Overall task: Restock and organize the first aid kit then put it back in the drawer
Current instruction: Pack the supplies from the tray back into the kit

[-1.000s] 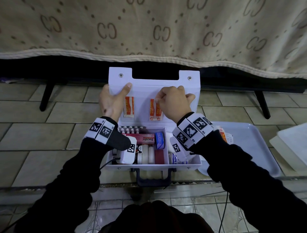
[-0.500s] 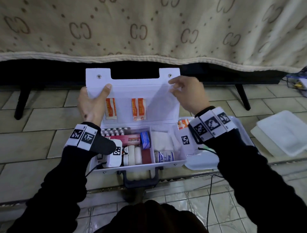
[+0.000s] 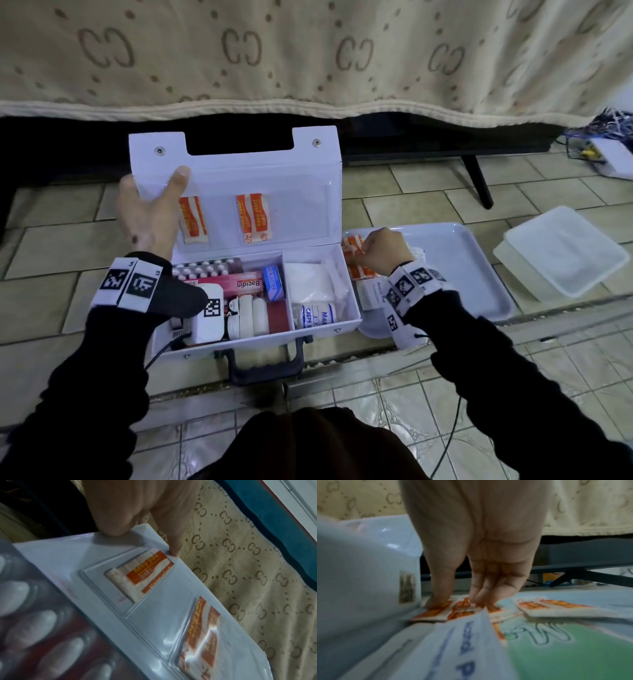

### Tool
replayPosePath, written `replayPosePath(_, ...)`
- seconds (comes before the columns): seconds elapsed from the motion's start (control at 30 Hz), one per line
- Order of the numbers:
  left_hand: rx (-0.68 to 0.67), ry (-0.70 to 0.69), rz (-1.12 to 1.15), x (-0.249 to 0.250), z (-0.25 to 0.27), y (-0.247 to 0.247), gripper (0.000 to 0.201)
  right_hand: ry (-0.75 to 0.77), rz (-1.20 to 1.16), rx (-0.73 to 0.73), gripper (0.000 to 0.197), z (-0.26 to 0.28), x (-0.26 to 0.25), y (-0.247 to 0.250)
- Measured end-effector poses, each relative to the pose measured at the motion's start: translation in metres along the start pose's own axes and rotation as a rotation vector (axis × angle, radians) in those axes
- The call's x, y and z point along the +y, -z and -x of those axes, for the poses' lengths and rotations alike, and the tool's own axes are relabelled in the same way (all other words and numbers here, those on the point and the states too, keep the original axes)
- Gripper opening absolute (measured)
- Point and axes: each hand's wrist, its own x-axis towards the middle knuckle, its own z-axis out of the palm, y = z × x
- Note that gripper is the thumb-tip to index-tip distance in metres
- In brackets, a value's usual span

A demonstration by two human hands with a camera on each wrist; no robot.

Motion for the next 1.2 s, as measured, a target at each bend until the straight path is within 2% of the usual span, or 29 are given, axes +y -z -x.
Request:
replayPosePath(0.1,0.01,-0.001,0.025,0.001,0.001,-0.002,0.036,0.015,0.021,0.045,0.023,-0.001,-0.005,-0.01)
replayPosePath(0.27,0.018,0.002,0.041,0.003,0.003,-0.002,0.03,0.013,0.062,0.035,0.03,-0.002,-0.006,-0.013)
replayPosePath(0.4,0.015,-0.005,0.05,0.004,0.005,-0.003,0.031,0.104,0.064,0.021,0.039,-0.002,-0.008,-0.012)
replayPosePath(0.6,0.024,-0.008,0.03,0.007,0.007,-0.002,0.03,0.106,0.104,0.042,0.028,0.001,-0.011,-0.01)
replayPosePath(0.7,0.02,-0.017,0.032,0.007,0.007,-0.001,0.034,0.087,0.016,0.051,0.013,0.0,-0.007,-0.004)
replayPosePath(0.77,0.021,-0.023,0.017,0.006,0.006,-0.001,0.041,0.077,-0.055,0.049,0.018,-0.002,-0.005,0.007)
replayPosePath(0.83,0.022,-0.018,0.022,0.005,0.005,0.0,0.043,0.092,-0.06,0.045,0.009,0.002,-0.008,0.028)
replayPosePath(0.87,0.021,-0.013,0.031,0.005,0.004,0.0,0.043,0.12,-0.054,0.054,0.006,0.004,-0.012,0.041)
replayPosePath(0.9,0.016,-0.01,0.039,0.006,0.004,0.0,0.042,0.154,-0.058,0.079,0.011,0.007,-0.017,0.056)
replayPosePath(0.97,0.009,-0.007,0.045,0.006,0.005,0.0,0.04,0.247,-0.073,0.195,0.013,0.018,-0.035,0.085)
replayPosePath(1.03,0.003,-0.004,0.045,0.005,0.004,0.0,0.035,0.386,-0.158,0.33,0.014,0.031,-0.062,0.104)
replayPosePath(1.07,-0.002,-0.004,0.042,0.005,0.004,0.001,0.033,0.467,-0.242,0.352,0.014,0.037,-0.078,0.109)
replayPosePath(1.13,-0.009,-0.005,0.022,0.004,0.002,0.001,0.035,0.601,-0.379,0.313,0.013,0.042,-0.111,0.104)
replayPosePath(1.2,-0.016,0.008,0.005,0.002,0.0,0.003,0.042,0.685,-0.381,0.267,0.013,0.043,-0.143,0.088)
